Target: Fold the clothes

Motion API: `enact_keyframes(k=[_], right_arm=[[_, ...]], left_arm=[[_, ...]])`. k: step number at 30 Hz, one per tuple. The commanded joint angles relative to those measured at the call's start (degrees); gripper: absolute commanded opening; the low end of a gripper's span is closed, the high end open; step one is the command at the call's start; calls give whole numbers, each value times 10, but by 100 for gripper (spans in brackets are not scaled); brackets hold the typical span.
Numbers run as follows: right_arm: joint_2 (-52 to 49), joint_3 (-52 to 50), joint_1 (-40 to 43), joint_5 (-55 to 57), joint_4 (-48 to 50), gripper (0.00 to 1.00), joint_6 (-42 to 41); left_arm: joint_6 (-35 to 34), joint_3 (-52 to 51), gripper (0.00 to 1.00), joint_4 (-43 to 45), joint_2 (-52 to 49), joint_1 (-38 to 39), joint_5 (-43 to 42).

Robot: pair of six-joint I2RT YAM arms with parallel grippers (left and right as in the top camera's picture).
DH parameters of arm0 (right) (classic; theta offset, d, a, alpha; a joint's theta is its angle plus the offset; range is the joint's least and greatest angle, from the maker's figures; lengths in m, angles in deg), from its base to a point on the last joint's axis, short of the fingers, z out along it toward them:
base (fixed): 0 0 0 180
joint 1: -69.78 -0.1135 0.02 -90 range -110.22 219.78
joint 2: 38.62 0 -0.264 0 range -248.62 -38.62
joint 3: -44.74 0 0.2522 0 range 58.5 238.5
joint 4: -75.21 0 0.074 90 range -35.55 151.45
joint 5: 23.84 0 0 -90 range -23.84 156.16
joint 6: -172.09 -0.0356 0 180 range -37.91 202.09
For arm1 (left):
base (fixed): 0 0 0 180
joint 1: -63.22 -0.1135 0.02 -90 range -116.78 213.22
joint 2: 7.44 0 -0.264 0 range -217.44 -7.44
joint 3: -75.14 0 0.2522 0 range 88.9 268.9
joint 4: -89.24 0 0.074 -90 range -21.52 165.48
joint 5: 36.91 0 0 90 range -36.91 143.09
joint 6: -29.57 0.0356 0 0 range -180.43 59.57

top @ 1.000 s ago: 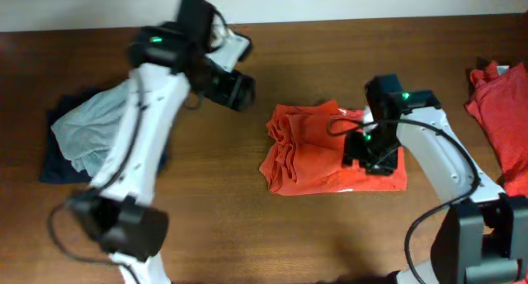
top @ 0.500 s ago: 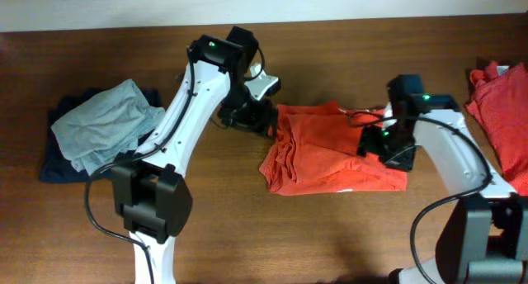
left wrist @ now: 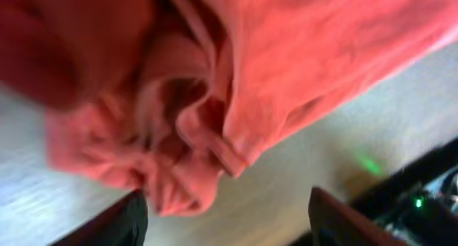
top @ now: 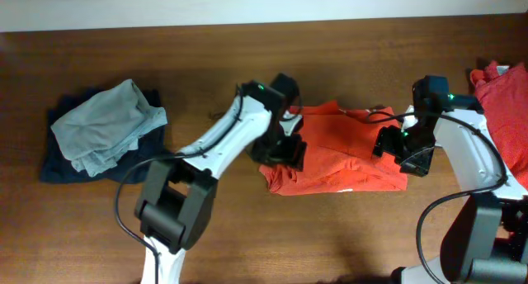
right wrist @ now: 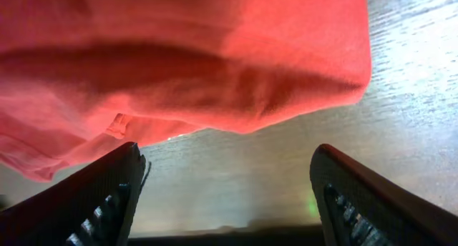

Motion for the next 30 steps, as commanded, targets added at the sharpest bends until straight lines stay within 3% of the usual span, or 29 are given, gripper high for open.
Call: enact_keyframes(k=[1,9,16,19,21,22,30], right_arm=[[1,11,2,-6,5,76,8],[1,11,2,-6,12,76,7],[1,11,2,-6,12,76,7],[1,11,2,-6,12,76,7],[1,11,2,-6,12,76,7],[1,11,2,-6,11,76,7],[1,10,2,-5,11,76,7]], left_arm=[[-85,-23,72,36,-1,13,3],[-86,-24,60,67,-1,25,64],[-93,-24,58,68,-21,40,80],[-95,-24,43,67,-40,47,80],[-95,-24,20,65,-47,49,80],[-95,-24,1,61,-47,49,82],[-101,-20,1,-6,-14,37,111]])
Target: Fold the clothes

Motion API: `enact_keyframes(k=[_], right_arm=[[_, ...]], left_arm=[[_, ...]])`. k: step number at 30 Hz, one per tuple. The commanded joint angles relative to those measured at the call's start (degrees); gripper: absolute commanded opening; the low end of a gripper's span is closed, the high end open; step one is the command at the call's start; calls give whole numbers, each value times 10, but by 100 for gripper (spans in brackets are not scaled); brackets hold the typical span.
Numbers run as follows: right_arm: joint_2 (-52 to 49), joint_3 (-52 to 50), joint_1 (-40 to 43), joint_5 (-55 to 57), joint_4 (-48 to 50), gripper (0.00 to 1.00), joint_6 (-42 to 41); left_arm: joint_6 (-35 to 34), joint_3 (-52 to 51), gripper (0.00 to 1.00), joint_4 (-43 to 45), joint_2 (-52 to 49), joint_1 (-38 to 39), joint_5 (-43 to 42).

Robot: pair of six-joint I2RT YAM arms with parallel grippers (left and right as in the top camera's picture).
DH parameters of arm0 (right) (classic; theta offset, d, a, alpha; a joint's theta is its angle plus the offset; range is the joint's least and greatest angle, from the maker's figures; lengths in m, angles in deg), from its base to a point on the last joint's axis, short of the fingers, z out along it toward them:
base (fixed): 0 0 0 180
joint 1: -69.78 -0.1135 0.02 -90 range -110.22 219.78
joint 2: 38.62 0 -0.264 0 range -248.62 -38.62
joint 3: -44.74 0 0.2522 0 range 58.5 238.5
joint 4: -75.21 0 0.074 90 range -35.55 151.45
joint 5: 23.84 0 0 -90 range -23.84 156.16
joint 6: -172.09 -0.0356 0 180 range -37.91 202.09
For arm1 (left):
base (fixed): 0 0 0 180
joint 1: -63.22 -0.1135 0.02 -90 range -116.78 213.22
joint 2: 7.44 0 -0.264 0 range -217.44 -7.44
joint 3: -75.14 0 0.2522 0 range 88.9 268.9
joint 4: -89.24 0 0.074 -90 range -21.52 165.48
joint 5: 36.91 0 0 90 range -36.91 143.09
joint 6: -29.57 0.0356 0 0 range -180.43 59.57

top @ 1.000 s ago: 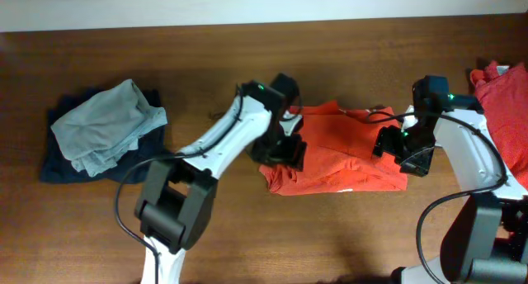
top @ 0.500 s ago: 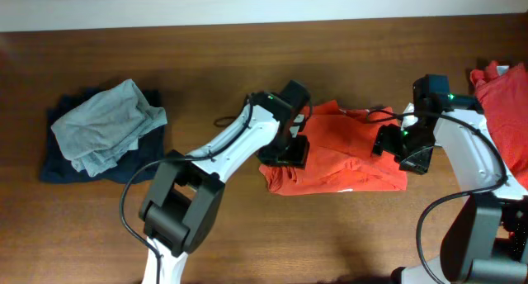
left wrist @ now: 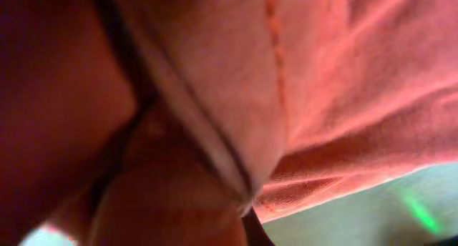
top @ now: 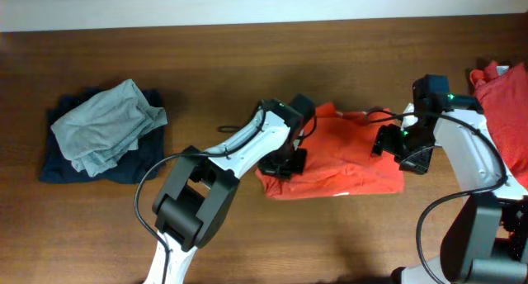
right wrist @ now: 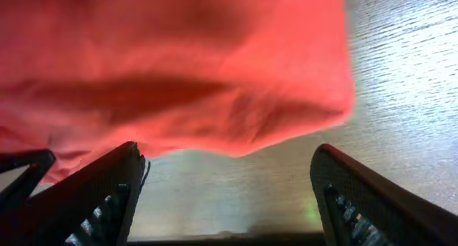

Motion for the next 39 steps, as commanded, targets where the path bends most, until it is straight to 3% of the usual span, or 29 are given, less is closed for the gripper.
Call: enact_keyframes(k=[1,8,9,12,13,16,24,31,34,35,38,39], right_arm=[[1,10,2,-3,0,76,1],[-12,-1,2,-4,34,75,-1],[-15,-6,2,-5,45,69,-2],[-28,-35,2,-31,94,26,-9],[-34,-44,1,-39,108,16,-10],[-50,-71,2,-51,150,5,-10],[-75,-143,2,-46,298,4,-25],[-86,-157,2,-18,306,4,-49],[-86,-157,2,-18,306,4,-49],[-86,-157,2,-18,305,4,-49],[-86,-157,2,-18,304,4,-49],[-86,-157,2,-18,303,4,-48]], left_arm=[[-4,1,1,-31,36,-14,30],[21,1,1,-45,58,-30,62],[21,1,1,-45,58,-30,62],[21,1,1,-42,58,-30,66],[21,1,1,-42,58,-30,66],[21,1,1,-43,58,-30,66],[22,1,1,-55,58,-30,72],[34,1,0,-149,58,-36,200],[34,1,1,-143,58,-45,201],[34,1,4,-140,58,-47,200],[34,1,31,-136,58,-50,200],[34,1,46,-136,58,-50,200]])
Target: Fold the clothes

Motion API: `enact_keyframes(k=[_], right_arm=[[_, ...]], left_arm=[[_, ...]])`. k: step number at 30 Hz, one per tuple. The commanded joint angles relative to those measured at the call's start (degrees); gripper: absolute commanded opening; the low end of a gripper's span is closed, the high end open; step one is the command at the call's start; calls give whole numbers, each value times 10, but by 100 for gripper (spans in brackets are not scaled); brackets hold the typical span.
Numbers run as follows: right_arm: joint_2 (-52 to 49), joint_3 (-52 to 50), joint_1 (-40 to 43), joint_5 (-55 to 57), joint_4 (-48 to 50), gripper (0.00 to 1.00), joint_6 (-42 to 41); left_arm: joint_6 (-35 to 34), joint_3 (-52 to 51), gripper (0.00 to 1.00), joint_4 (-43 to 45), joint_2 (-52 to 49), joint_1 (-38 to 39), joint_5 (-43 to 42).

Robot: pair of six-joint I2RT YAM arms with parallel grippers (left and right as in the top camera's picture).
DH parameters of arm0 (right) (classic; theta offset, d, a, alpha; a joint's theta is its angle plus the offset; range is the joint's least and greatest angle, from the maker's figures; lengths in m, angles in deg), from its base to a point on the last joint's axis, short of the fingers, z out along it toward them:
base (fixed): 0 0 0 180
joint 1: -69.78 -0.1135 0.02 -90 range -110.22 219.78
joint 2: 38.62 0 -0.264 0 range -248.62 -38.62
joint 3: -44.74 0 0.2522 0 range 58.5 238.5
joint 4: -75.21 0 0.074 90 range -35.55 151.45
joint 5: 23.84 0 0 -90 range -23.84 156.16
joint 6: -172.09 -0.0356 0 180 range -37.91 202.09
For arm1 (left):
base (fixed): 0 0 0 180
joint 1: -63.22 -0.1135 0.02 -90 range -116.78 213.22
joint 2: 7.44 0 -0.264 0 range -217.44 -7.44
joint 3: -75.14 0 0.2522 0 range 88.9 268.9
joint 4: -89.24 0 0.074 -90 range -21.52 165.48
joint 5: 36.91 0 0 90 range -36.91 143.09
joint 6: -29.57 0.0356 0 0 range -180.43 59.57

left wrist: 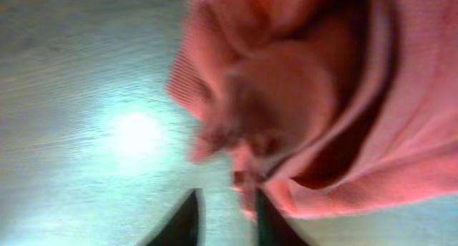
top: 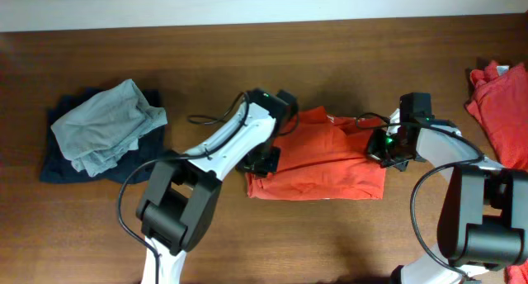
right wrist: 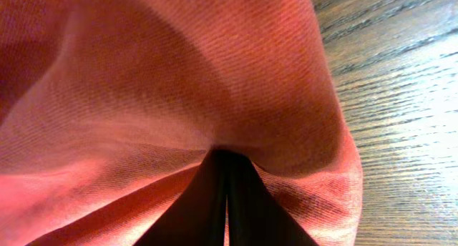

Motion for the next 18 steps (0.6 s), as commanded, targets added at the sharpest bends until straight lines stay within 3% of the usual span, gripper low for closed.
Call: enact_keyframes(k=[1,3,11,15,18], right_arm=[[-19,-19,2,35,-3,4,-5],[-19,-19,2,28,-6,4,-5],[19,-4,2,-104,-19,6,56],[87,4,2,-116,-32,9,56],[138,4,2,-116,-45,15,56]], left_arm=[[2,0,52,-1,16,-12,34],[2,1,59,0,16,-12,34],[24,50,57,4,25,-27,44],[34,102,58,9,33,-35,85],[72,123,57,49,34,-42,66]])
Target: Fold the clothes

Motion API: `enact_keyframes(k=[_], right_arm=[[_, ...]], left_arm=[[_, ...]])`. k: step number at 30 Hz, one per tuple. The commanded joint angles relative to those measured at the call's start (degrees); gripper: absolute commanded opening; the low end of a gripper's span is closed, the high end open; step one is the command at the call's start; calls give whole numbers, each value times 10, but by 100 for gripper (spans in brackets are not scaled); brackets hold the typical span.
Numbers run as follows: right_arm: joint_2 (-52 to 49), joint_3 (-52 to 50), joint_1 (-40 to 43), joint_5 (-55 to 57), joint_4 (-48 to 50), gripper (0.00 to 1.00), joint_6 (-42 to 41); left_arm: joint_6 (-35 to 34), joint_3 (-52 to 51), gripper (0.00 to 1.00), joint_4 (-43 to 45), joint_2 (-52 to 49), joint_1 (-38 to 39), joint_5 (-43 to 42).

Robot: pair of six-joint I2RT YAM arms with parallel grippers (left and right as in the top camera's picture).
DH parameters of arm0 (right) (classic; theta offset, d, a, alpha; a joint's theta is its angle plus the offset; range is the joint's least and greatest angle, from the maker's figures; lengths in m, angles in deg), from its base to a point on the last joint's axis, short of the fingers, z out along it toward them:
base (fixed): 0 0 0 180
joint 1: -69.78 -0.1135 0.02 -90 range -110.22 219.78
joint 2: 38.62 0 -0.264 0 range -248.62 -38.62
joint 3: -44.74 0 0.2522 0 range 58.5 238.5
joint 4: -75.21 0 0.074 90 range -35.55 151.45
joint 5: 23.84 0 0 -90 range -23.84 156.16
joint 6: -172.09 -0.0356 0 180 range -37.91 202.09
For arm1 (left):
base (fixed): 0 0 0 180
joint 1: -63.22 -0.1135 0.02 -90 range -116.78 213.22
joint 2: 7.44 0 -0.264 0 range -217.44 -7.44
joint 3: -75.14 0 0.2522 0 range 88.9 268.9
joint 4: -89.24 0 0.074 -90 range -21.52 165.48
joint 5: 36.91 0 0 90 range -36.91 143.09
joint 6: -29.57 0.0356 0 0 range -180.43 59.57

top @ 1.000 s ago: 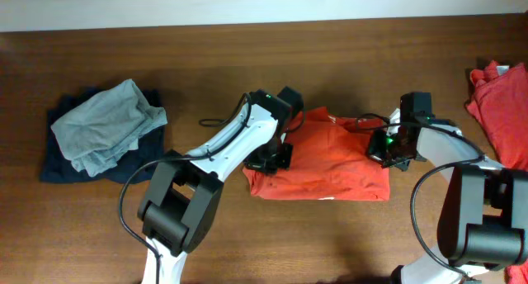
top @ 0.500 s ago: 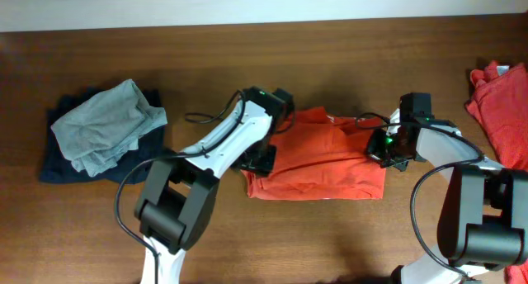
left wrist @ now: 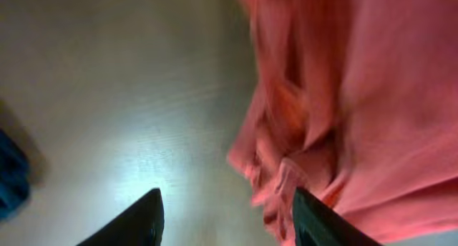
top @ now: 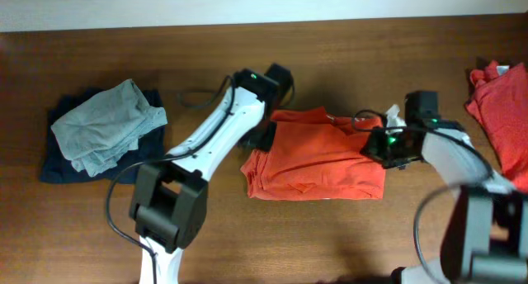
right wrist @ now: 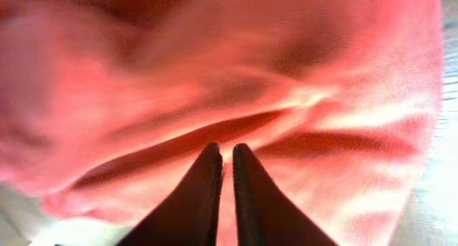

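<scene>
An orange garment point(top: 322, 156) lies folded in a rough rectangle at the table's middle. My left gripper point(top: 266, 138) sits at its upper left corner. In the left wrist view this gripper point(left wrist: 225, 217) is open, with bare wood between the fingers and the garment's bunched left edge point(left wrist: 300, 153) just beside the right finger. My right gripper point(top: 381, 148) is at the garment's right edge. Seen from the right wrist, it point(right wrist: 227, 196) is shut on the orange fabric point(right wrist: 215, 74), with only a thin strip of cloth showing between the fingers.
A grey garment point(top: 107, 123) lies on a dark blue one point(top: 58, 164) at the left. A red pile of clothes point(top: 503, 111) sits at the right edge. A pale wall strip point(top: 165, 7) runs along the table's far side.
My left gripper was shut on the garment's left edge and is now open, a little farther back, with the edge lying on the table. My right gripper still pinches the right edge.
Both grippers stood open at the garment's two ends. Then the left one was deep in the fabric while the right stayed open. Then both were shut on the garment, which lay farther left and flatter. Now the left has let go.
</scene>
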Motion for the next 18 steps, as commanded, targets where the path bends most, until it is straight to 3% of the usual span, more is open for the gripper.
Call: enact_keyframes(k=[1,3,8,18], right_arm=[[77,5,2,-24,-15,17,10],[100,5,2,-21,-39,20,6],[102,4,2,32,-124,20,-29],[85,4,2,59,-174,25,-29]], left_arm=[[68,27,57,48,26,-11,-17],[139,22,52,101,24,-12,-80],[283,11,52,165,-6,-12,-185],[303,11,48,171,-84,-13,-185]])
